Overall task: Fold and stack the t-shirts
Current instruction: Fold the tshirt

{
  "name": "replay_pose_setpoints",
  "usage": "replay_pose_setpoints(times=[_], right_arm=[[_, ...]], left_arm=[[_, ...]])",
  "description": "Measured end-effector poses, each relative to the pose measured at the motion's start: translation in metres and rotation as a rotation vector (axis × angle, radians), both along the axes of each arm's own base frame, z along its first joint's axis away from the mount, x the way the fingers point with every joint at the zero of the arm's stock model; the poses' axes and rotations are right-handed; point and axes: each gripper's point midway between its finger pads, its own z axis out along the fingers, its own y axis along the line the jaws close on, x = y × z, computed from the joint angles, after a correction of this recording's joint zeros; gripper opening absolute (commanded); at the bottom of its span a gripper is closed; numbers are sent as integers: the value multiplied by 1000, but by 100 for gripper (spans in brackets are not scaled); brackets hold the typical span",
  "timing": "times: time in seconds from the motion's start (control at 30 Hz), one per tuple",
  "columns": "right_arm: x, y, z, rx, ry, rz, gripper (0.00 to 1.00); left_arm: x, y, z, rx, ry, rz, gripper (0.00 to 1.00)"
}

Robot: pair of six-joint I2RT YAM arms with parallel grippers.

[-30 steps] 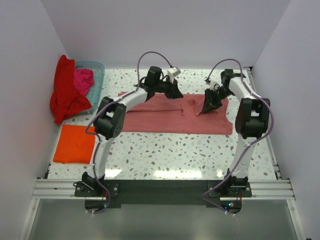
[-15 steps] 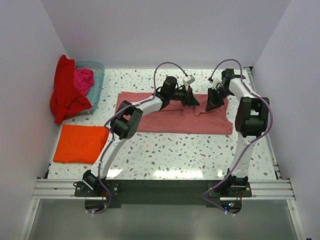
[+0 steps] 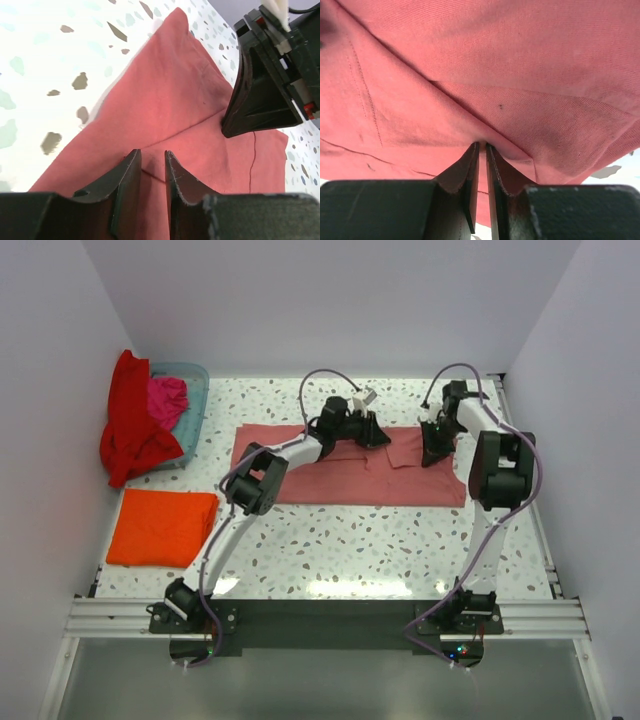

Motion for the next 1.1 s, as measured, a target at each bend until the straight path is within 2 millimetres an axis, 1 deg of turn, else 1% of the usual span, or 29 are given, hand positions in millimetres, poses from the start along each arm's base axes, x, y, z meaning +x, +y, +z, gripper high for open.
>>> replay_pose_setpoints(times=[0.07,0.13,0.2,0.27,0.3,0.33,0.4,0.43,0.47,0.5,0.53,0.57,0.6,0.63,0.67,0.7,0.77,0.8,0.87,0.93,0.97,1.03,1.07,1.1], right_arm=[[5,-2,-1,-12,3,4,16],[14,-4,-1,-23,-2,5,16],[30,-7,0,-38,-27,3,16],[46,-8,0,-61,-61,9,17],[58,-10,1,-80,-88,15,18],[70,-11,2,-100,-120,24,20],[97,-11,4,-154,-192,53,22],[113,-10,5,-183,-237,68,27],[128,-8,7,-212,-282,82,29],[138,-5,8,-232,-314,92,31],[149,-2,10,-255,-347,102,37],[158,2,12,-271,-374,108,39],[164,5,15,-286,-398,113,42],[167,8,16,-291,-411,116,49],[168,10,18,-298,-417,117,52],[170,13,22,-301,-430,117,55],[168,15,28,-299,-438,116,62],[164,14,33,-298,-438,115,68],[153,11,47,-297,-438,111,70],[142,9,71,-294,-451,107,72],[138,8,87,-293,-467,102,72],[130,7,118,-285,-506,98,74],[125,7,134,-278,-524,95,75],[118,6,147,-270,-534,94,75]], left_arm=[[6,7,4,-13,-3,1,33],[11,19,8,-24,-3,5,35],[14,41,17,-21,19,20,36],[20,72,35,-2,14,46,35],[25,92,47,20,-6,59,35],[29,113,61,54,-32,72,35],[34,161,95,148,-141,88,35],[34,186,112,206,-199,99,34],[32,210,130,271,-275,105,34],[28,231,145,340,-346,110,34],[19,246,155,401,-394,103,34],[8,257,163,465,-446,83,33],[-5,263,165,520,-484,49,32],[-17,266,163,567,-506,7,31],[-28,266,156,615,-521,-39,28],[-38,265,144,661,-523,-89,27],[-56,265,107,755,-495,-194,26],[-65,265,87,801,-475,-247,25],[-81,270,49,881,-424,-336,24],[-97,278,16,957,-375,-417,23],[-104,282,3,993,-359,-453,21],[-115,289,-14,1053,-352,-509,21],[-120,292,-20,1078,-355,-533,20],[-122,292,-21,1098,-375,-549,19]])
